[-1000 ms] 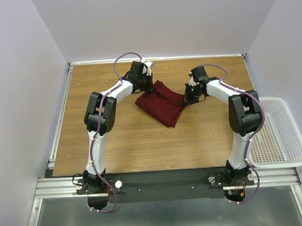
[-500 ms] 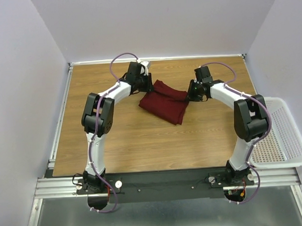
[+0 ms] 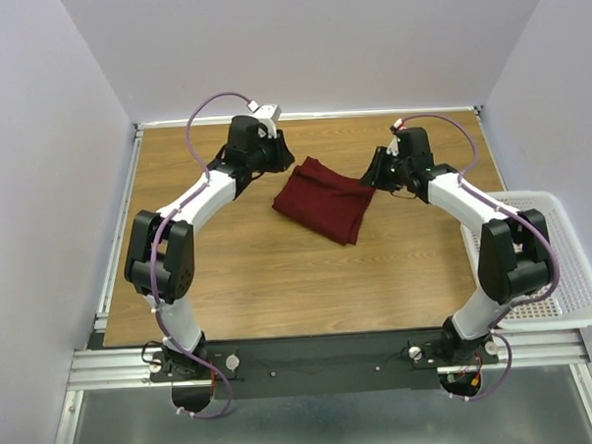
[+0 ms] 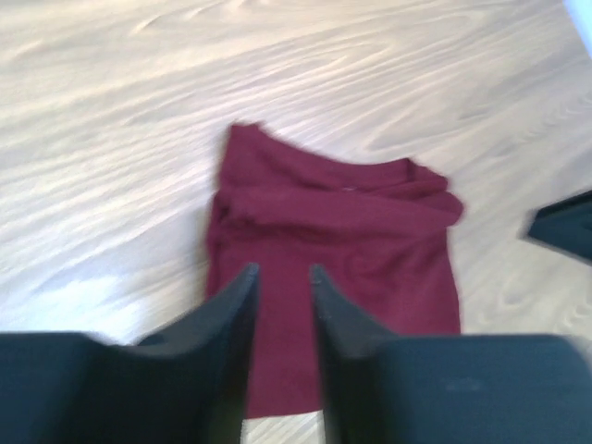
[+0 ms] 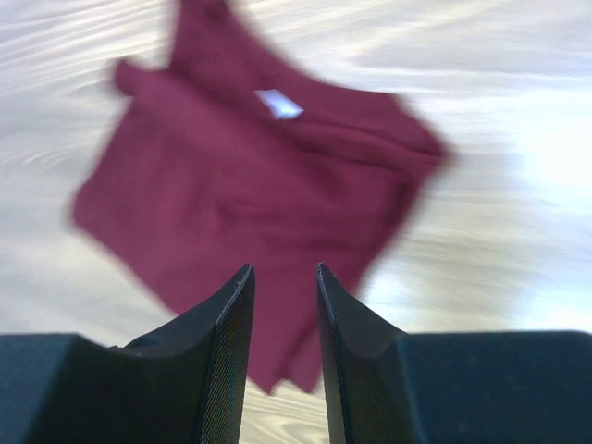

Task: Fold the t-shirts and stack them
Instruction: Fold the tshirt

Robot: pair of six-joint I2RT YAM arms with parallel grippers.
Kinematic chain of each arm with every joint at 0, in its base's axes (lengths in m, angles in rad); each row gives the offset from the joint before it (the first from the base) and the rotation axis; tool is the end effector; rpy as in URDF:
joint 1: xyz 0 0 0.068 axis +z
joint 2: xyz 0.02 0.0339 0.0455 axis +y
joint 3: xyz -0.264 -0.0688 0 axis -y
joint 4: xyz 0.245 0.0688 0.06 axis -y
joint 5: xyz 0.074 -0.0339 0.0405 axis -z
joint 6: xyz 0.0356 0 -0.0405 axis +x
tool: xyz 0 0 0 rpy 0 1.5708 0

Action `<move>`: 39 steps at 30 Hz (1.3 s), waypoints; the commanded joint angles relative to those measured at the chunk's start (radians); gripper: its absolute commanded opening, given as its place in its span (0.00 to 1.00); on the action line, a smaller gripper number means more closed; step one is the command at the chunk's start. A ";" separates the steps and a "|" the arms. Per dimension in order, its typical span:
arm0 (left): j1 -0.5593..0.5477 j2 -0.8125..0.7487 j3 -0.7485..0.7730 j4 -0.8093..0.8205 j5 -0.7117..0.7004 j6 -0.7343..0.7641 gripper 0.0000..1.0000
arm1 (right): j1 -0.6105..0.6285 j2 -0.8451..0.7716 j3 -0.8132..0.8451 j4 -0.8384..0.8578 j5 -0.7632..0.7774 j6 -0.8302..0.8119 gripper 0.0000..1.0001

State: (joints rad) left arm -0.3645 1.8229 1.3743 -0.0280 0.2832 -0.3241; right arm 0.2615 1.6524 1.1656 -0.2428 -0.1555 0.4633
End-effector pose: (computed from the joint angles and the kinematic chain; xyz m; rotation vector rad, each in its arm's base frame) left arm 0.3970 -0.1621 0.2673 0.2243 2.0920 -0.7122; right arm 0.3536 0.1003 0.2423 0.1553 2.3475 0.5441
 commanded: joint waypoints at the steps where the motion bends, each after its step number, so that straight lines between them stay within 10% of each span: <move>1: -0.053 0.025 -0.043 0.050 0.098 0.007 0.29 | -0.002 0.030 -0.061 0.201 -0.281 0.027 0.39; 39: 0.022 0.619 0.474 0.011 0.186 -0.076 0.23 | -0.185 0.429 0.091 0.435 -0.450 0.101 0.39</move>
State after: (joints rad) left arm -0.3668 2.4130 1.8244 -0.0086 0.4465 -0.3801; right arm 0.0856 2.0731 1.2301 0.1654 -0.5858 0.5579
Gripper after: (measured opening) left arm 0.229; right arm 0.389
